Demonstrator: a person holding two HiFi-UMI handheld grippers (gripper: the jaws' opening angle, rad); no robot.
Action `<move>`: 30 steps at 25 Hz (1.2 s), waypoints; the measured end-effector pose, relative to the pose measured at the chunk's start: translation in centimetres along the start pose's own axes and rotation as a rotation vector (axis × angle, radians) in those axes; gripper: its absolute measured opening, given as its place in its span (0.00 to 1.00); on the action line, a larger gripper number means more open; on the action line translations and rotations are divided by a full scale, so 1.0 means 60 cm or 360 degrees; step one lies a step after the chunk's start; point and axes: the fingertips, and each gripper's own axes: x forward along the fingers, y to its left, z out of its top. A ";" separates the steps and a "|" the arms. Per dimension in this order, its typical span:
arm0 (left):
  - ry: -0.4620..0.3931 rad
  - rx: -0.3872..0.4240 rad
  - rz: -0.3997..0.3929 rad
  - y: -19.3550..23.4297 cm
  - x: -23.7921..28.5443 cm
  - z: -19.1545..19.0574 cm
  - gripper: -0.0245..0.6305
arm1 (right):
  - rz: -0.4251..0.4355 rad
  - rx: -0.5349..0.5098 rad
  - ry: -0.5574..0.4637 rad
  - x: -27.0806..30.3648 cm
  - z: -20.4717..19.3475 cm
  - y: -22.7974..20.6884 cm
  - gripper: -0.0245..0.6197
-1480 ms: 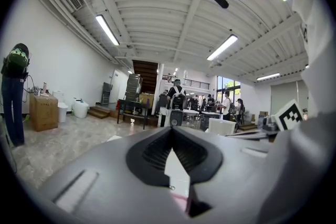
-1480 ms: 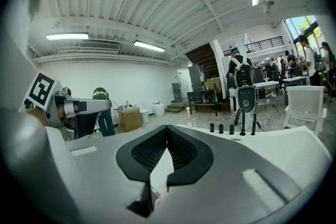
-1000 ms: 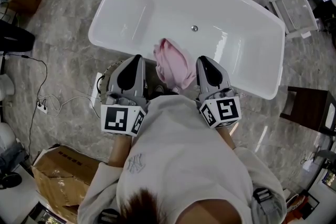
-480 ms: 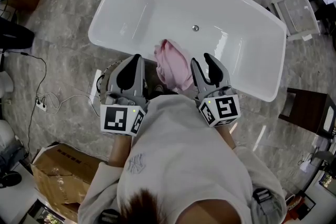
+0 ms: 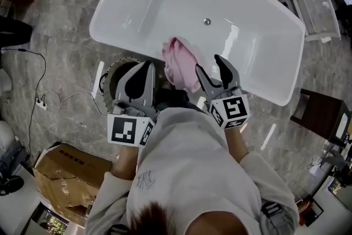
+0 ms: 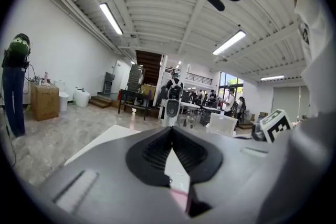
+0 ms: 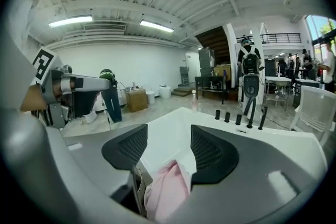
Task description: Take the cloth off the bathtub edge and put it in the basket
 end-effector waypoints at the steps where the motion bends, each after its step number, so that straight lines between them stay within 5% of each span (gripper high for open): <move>1: 0.0011 -0.0006 -0.0010 0.000 0.004 -0.005 0.11 | 0.0040 -0.0010 0.0000 0.008 -0.005 0.005 0.39; 10: 0.0063 -0.0075 -0.0066 -0.003 0.024 -0.069 0.11 | 0.0169 0.0018 0.0102 0.081 -0.080 0.012 0.39; 25: 0.0135 -0.0142 0.0023 0.012 0.028 -0.195 0.11 | 0.0095 0.0003 0.0374 0.142 -0.241 0.008 0.40; 30: 0.0175 -0.0287 0.0055 0.004 0.025 -0.238 0.11 | 0.0103 0.0019 0.0497 0.163 -0.318 0.019 0.55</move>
